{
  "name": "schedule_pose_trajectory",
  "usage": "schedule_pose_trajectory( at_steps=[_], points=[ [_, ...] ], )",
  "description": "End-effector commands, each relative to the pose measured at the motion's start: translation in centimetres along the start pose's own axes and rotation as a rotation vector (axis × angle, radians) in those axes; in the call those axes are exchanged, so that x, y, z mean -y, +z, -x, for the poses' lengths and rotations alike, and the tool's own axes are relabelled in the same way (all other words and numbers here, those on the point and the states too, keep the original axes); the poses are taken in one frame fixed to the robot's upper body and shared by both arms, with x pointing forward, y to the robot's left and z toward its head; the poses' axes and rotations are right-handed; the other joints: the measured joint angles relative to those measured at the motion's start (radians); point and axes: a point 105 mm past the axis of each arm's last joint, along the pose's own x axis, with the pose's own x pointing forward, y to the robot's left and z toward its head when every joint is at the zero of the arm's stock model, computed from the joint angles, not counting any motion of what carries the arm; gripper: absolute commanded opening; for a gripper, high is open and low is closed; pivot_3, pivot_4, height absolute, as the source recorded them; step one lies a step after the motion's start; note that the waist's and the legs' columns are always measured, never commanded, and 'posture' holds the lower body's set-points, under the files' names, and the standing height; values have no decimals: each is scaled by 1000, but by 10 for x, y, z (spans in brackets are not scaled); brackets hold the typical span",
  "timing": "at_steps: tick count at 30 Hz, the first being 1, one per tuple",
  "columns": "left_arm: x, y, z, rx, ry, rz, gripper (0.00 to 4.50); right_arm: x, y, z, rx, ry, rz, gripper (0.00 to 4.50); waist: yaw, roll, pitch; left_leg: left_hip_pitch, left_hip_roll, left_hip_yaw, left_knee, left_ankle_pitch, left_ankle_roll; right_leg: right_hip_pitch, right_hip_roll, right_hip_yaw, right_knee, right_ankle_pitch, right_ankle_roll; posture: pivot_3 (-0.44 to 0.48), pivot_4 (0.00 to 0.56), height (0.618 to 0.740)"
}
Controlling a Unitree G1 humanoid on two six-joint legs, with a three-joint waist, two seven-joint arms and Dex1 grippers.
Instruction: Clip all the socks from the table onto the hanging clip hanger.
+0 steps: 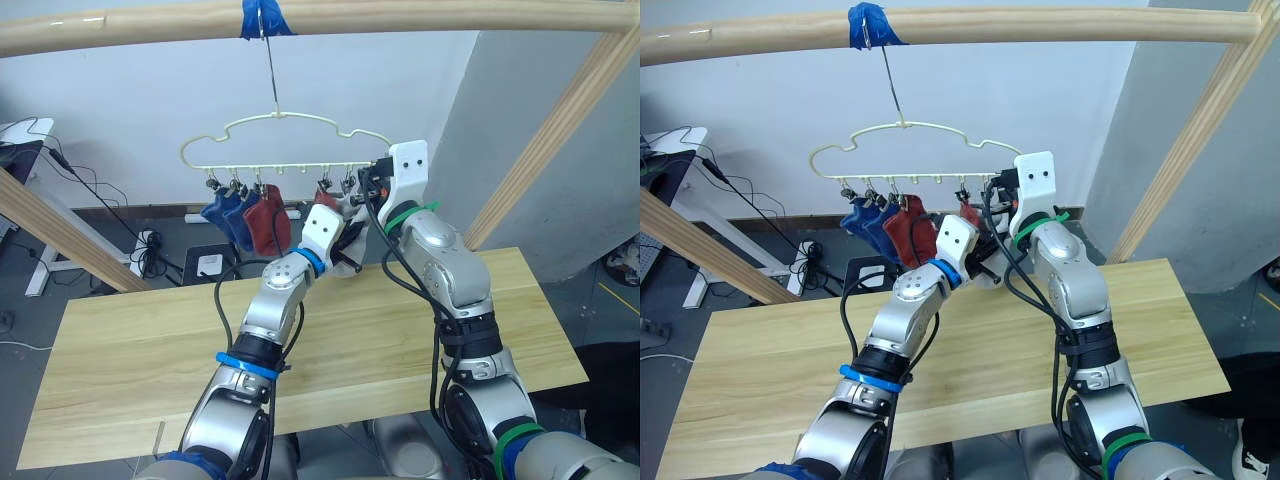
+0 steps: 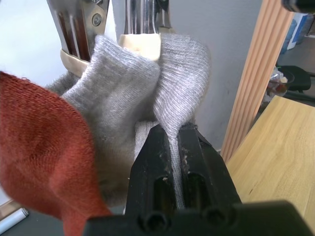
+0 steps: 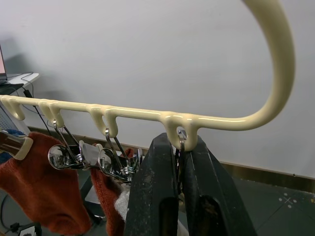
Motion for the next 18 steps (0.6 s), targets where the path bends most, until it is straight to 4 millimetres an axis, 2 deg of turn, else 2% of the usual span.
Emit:
schedule_pose_trajectory(
  at_steps=[1, 14, 17, 18],
  points=[
    [-2, 16, -4, 41, 11, -2, 10, -8, 24, 2, 80, 25, 6, 0, 0, 0, 0, 0, 0, 0, 0, 0, 0, 0, 0, 0, 0, 0, 0, -243, 193, 730],
    [-1, 26, -6, 70, 15, 33, 10, -7, 17, 3, 53, 19, 8, 0, 0, 0, 0, 0, 0, 0, 0, 0, 0, 0, 0, 0, 0, 0, 0, -241, 197, 730],
    [0, 27, -6, 77, 10, 38, 0, -5, 17, 3, 57, 10, -3, 876, 0, 0, 0, 0, 0, 0, 0, 0, 0, 0, 0, 0, 0, 0, 0, -240, 198, 730],
    [1, 28, -6, 82, 3, 42, 0, -5, 18, 3, 58, 6, -3, 1310, 0, 0, 0, 0, 0, 0, 0, 0, 0, 0, 0, 0, 0, 0, 0, -239, 198, 730]
  ],
)
